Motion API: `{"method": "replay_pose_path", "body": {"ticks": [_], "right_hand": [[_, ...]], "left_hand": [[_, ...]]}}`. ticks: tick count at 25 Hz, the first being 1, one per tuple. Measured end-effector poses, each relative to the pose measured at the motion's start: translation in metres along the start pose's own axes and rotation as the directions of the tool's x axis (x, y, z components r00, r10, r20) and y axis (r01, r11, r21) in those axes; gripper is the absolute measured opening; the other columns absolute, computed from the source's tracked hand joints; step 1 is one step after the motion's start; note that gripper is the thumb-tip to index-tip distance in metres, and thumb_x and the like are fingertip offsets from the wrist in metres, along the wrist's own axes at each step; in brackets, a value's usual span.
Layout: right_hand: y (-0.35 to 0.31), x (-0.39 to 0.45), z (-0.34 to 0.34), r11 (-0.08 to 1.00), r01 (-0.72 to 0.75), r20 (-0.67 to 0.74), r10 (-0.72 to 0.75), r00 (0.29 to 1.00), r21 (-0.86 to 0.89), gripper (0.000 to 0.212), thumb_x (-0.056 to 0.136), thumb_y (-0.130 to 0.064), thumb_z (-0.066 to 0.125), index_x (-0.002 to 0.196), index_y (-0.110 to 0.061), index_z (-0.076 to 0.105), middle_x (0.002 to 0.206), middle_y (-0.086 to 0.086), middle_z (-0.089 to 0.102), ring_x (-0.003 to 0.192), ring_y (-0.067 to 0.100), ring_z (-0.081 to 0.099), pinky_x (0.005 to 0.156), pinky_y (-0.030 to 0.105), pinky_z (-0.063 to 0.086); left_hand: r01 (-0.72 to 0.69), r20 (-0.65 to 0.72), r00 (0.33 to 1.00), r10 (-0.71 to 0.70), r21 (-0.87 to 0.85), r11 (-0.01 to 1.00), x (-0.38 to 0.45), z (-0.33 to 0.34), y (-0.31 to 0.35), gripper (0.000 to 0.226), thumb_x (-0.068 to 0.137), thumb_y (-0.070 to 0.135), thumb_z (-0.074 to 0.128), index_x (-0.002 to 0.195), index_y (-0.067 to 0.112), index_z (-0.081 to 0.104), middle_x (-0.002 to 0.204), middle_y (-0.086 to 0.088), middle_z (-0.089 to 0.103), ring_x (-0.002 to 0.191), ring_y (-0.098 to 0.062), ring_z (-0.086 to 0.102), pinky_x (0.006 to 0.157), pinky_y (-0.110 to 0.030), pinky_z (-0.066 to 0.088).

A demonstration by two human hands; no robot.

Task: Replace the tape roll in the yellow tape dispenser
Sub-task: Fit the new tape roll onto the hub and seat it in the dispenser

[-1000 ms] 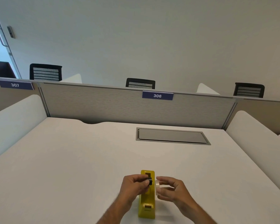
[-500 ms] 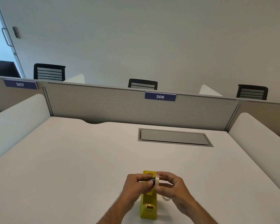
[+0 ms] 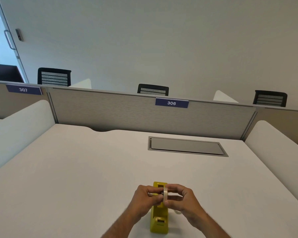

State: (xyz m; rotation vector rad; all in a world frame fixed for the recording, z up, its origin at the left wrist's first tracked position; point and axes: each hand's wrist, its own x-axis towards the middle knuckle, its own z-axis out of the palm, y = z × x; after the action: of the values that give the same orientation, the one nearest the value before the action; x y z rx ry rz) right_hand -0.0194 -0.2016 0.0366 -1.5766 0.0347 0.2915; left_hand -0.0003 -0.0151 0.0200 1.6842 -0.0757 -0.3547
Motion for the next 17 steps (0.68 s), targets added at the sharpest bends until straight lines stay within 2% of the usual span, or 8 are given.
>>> {"method": "replay_pose_path", "body": {"ticks": [3,5,8,10,12,14,17], "right_hand": [[-0.003,0.001,0.001,0.991,-0.01,-0.005,0.009,1.0,-0.131,0.054,0.062,0.013,0.083,0.107,-0.013,0.067,0.111,0.011,0.07,0.092,0.025,0.073,0.071,0.031,0.058],[-0.004,0.004,0.003,0.976,-0.011,-0.023,0.007,1.0,-0.22,0.052,0.062,0.011,0.084,0.105,-0.014,0.067,0.109,0.009,0.071,0.089,0.022,0.074,0.071,0.031,0.059],[-0.005,0.008,0.003,0.935,0.027,-0.069,-0.055,0.996,-0.353,0.051,0.057,-0.002,0.09,0.098,-0.024,0.07,0.101,-0.001,0.073,0.086,0.015,0.072,0.077,0.037,0.061],[-0.005,0.01,0.004,0.89,0.046,-0.082,-0.093,0.992,-0.453,0.049,0.055,-0.013,0.092,0.095,-0.031,0.07,0.097,-0.008,0.073,0.086,0.011,0.069,0.078,0.033,0.06],[-0.005,0.012,0.004,0.854,0.055,-0.079,-0.112,0.991,-0.518,0.048,0.056,-0.019,0.092,0.095,-0.034,0.069,0.097,-0.011,0.072,0.086,0.01,0.066,0.074,0.026,0.058],[-0.006,0.015,0.006,0.821,0.066,-0.069,-0.127,0.99,-0.566,0.05,0.058,-0.022,0.091,0.101,-0.033,0.067,0.099,-0.012,0.07,0.087,0.011,0.063,0.07,0.02,0.054],[-0.006,0.021,0.01,0.786,0.072,-0.059,-0.136,0.989,-0.614,0.05,0.06,-0.022,0.09,0.102,-0.034,0.066,0.1,-0.012,0.069,0.086,0.011,0.061,0.071,0.019,0.053]], "left_hand": [[0.002,0.013,1.0,-0.002,0.044,0.999,0.001,0.001,-0.002,0.031,0.09,0.004,0.069,0.107,0.028,0.079,0.109,0.0,0.078,0.099,-0.024,0.073,0.091,-0.038,0.062],[-0.005,0.008,1.0,0.004,0.08,0.997,0.0,0.0,-0.003,0.035,0.089,0.003,0.069,0.109,0.03,0.078,0.105,0.004,0.079,0.097,-0.022,0.074,0.09,-0.036,0.062],[-0.02,-0.039,0.999,0.024,0.104,0.994,0.004,-0.002,-0.007,0.041,0.084,0.003,0.073,0.118,0.026,0.074,0.103,0.003,0.077,0.091,-0.023,0.075,0.088,-0.041,0.062],[-0.004,-0.102,0.995,0.021,0.167,0.986,0.006,-0.006,-0.011,0.047,0.078,0.007,0.08,0.122,0.021,0.071,0.106,0.004,0.075,0.084,-0.018,0.075,0.085,-0.037,0.063],[0.011,-0.141,0.99,0.033,0.299,0.954,0.007,-0.009,-0.014,0.056,0.07,0.02,0.089,0.122,0.022,0.069,0.112,0.008,0.068,0.082,-0.014,0.072,0.075,-0.023,0.061],[0.027,-0.131,0.991,0.032,0.427,0.904,0.006,-0.013,-0.016,0.076,0.063,0.038,0.092,0.131,0.031,0.059,0.121,0.009,0.056,0.091,-0.013,0.064,0.069,-0.015,0.054],[0.022,-0.038,0.999,-0.001,0.55,0.835,0.008,-0.016,-0.022,0.105,0.057,0.055,0.09,0.147,0.038,0.039,0.136,0.011,0.044,0.109,-0.011,0.053,0.087,-0.019,0.051]]}}
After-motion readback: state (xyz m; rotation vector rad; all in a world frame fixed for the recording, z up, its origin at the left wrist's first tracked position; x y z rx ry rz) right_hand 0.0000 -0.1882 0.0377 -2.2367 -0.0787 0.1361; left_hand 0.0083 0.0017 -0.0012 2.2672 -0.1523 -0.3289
